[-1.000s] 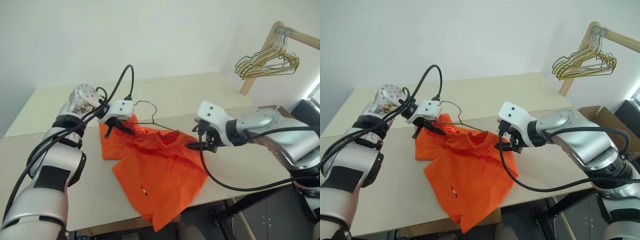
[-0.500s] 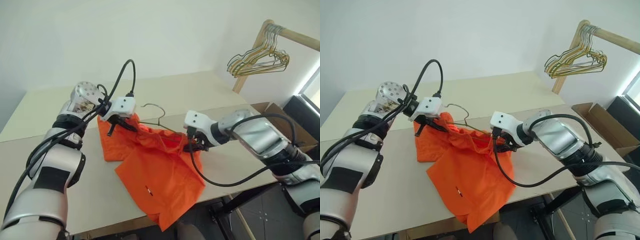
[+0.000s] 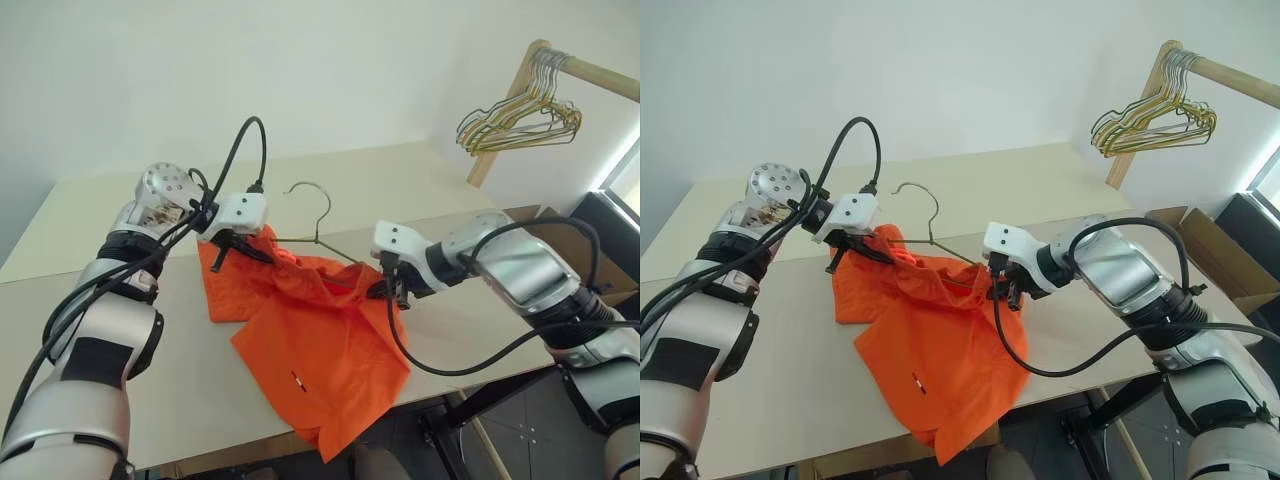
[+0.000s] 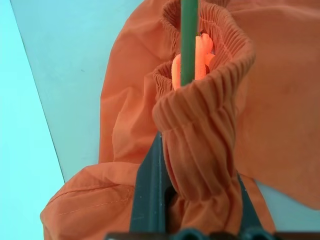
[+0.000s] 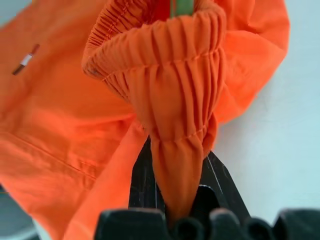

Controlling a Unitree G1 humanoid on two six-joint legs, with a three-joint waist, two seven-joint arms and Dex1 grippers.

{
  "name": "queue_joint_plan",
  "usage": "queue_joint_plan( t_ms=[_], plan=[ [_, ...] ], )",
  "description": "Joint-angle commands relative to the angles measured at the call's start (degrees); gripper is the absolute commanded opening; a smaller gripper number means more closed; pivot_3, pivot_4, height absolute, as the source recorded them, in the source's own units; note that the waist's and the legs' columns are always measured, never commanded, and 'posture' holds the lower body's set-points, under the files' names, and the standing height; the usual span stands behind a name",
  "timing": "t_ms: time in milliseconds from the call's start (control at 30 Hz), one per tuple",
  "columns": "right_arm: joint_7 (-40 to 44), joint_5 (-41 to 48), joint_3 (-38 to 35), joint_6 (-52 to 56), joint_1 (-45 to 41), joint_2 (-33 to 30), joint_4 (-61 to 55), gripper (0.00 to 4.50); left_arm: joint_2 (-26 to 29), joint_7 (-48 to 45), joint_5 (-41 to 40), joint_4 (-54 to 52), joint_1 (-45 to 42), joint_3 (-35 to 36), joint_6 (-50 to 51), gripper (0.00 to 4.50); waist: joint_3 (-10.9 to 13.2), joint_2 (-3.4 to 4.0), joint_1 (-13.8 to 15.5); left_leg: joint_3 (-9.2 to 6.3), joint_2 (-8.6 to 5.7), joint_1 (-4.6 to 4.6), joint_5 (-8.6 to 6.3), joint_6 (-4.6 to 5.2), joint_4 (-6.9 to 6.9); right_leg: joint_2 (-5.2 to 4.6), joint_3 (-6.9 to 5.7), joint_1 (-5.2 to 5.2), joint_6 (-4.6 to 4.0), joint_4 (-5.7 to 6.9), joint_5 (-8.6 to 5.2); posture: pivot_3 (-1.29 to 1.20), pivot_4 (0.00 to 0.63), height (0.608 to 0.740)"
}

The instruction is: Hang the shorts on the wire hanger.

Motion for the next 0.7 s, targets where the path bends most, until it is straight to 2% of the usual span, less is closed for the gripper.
queue_joint_plan(
  t_ms=[33,233,433,600,700],
  plan=[
    [1.8,4.9,-6.6,2.8,0.9,-1.0,-3.7,0.0,-0.7,-0.2,-3.4,-1.3,-0.5,4.0,1.4,0.74,0.0,0.0,0.0,0.0,0.0,-0.01,0.0,0.0,0.0,-0.01,0.0,-0.01,0.0,0.0,0.0,-0.15,0.0,0.74],
    [0.0,9.7,-13.1,7.5,7.1,-3.6,-8.5,0.0,-1.8,1.6,-5.9,-0.5,-1.6,10.6,6.2,2.61,0.0,0.0,0.1,-0.04,-0.03,-0.02,0.0,0.0,0.02,-0.07,-0.02,0.01,0.0,0.0,0.0,-0.15,0.0,0.74],
    [-6.3,14.6,-23.2,14.5,14.7,-3.3,-14.4,0.0,-1.8,7.2,-7.0,-0.4,-2.5,17.5,10.0,4.45,0.0,-0.01,0.1,-0.05,-0.04,0.0,0.0,0.01,0.03,-0.07,-0.01,0.02,0.0,0.07,0.0,-0.15,0.0,0.74],
    [-13.6,18.4,-33.7,21.3,21.8,-1.9,-20.0,0.0,-0.8,10.5,-8.5,-2.6,-1.6,22.0,14.0,4.48,0.0,-0.01,0.1,-0.05,-0.05,0.03,0.0,0.01,0.03,-0.09,0.01,0.04,0.0,0.13,0.0,-0.18,0.0,0.74],
    [-19.7,19.2,-42.2,27.6,26.2,0.7,-23.4,0.0,-2.8,15.4,-15.0,-14.2,1.7,27.4,24.8,4.48,0.0,-0.01,0.2,-0.08,-0.04,0.02,0.0,0.01,0.03,-0.13,0.01,0.04,0.0,0.18,0.0,-0.18,0.0,0.74]
  ],
)
